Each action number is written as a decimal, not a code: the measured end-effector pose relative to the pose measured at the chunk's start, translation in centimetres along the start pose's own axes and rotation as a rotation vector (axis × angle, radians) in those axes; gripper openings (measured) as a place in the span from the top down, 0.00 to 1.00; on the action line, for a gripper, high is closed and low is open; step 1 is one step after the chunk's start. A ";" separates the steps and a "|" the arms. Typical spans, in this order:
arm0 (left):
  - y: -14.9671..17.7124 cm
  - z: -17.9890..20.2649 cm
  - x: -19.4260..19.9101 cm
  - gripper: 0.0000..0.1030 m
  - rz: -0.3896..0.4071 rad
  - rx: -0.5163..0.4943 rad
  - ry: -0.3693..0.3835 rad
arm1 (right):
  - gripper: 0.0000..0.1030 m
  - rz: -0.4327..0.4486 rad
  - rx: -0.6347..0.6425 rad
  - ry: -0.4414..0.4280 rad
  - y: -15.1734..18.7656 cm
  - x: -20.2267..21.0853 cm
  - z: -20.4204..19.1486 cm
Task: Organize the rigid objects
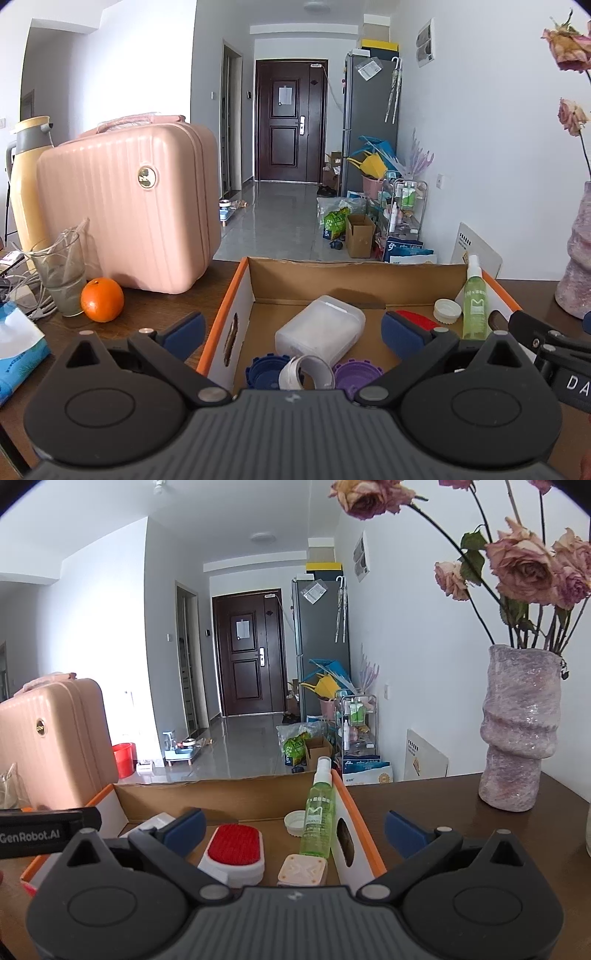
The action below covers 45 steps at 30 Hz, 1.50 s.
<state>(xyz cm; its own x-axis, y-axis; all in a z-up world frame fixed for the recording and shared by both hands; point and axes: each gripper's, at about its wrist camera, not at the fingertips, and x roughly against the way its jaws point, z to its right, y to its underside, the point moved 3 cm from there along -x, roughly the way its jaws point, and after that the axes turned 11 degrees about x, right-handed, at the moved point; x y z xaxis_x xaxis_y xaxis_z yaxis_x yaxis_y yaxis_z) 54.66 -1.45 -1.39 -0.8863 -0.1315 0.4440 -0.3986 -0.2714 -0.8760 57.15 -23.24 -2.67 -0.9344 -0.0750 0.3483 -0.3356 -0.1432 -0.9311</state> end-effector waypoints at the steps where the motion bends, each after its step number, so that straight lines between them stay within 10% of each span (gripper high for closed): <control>1: 0.0 -0.1 0.5 0.00 0.003 0.000 0.001 | 0.00 0.001 -0.002 -0.001 0.0 0.4 0.1; 29: 8.6 -8.6 25.3 0.00 0.134 -0.079 0.068 | 0.00 0.106 0.013 -0.029 7.3 27.2 -1.9; 45: 13.7 -11.3 32.2 0.00 0.142 -0.089 0.073 | 0.00 0.052 0.022 -0.031 12.7 34.1 -3.4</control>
<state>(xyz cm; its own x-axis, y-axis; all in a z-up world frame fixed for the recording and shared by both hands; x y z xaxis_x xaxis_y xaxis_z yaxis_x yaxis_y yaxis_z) 17.94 1.35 -1.23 -0.9487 -0.0919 0.3026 -0.2846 -0.1690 -0.9436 20.65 -24.31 -3.02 -0.9463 -0.1133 0.3029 -0.2835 -0.1600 -0.9455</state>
